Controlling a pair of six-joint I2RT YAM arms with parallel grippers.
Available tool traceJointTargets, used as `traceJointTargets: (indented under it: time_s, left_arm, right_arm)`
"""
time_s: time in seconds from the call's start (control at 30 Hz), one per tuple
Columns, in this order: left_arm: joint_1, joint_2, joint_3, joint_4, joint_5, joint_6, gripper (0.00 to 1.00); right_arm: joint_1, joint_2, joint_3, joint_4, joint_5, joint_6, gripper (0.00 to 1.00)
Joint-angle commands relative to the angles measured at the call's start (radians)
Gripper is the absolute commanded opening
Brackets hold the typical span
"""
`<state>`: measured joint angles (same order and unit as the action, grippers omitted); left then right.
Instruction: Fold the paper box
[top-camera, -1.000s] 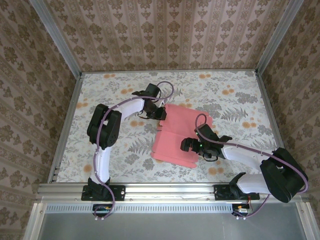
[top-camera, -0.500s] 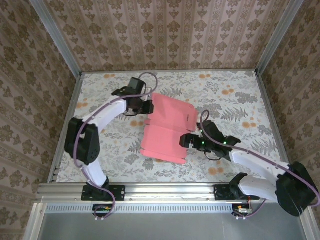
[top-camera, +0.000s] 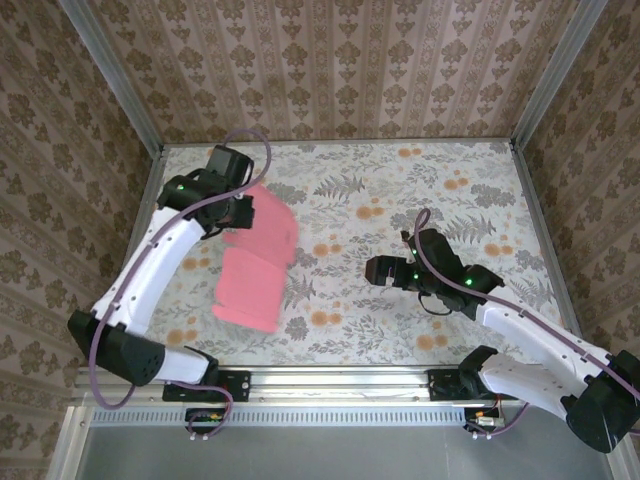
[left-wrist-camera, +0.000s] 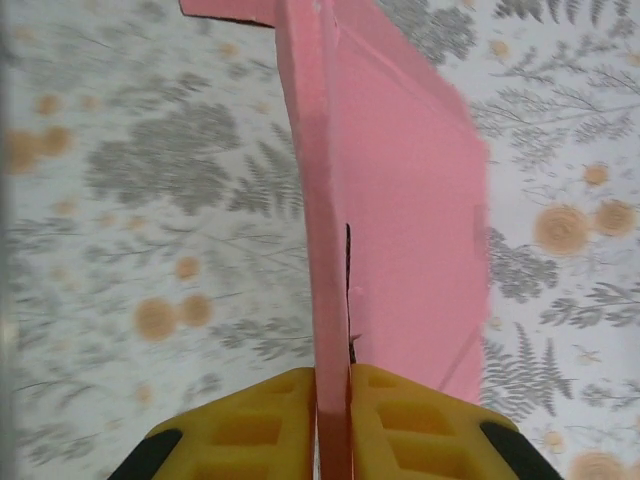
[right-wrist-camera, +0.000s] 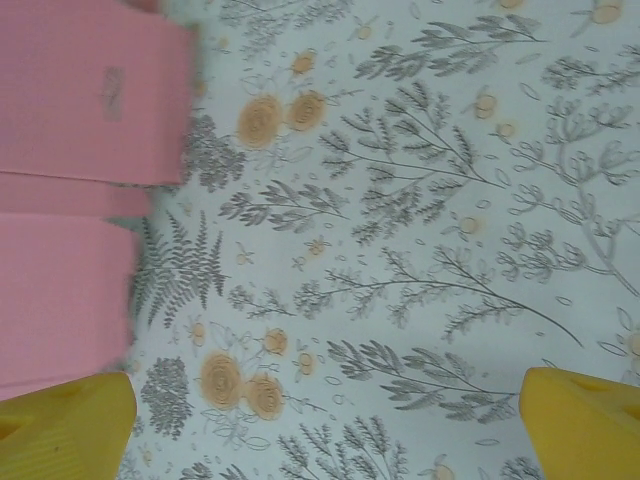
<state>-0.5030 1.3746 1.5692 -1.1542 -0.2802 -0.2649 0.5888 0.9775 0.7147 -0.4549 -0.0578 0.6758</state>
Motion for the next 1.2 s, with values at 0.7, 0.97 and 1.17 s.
traceJointTargets:
  time_s: [0.7,0.97,1.17]
  left_arm:
    - [-0.439,0.603,0.365,-0.063,-0.082,-0.280,0.26]
    - [-0.395,0.632,0.395,0.161,0.209,-0.258,0.43]
    - [-0.306,0.397,0.069,0.445,0.374,-0.234,0.50]
  right_arm:
    - [-0.227,-0.206,0.065,-0.283,-0.065,-0.134,1.00]
    - [-0.228,-0.302,-0.003,-0.242,-0.168,-0.138,1.00]
    - [-0.163,-0.241,-0.023,-0.112,-0.206,-0.070,0.99]
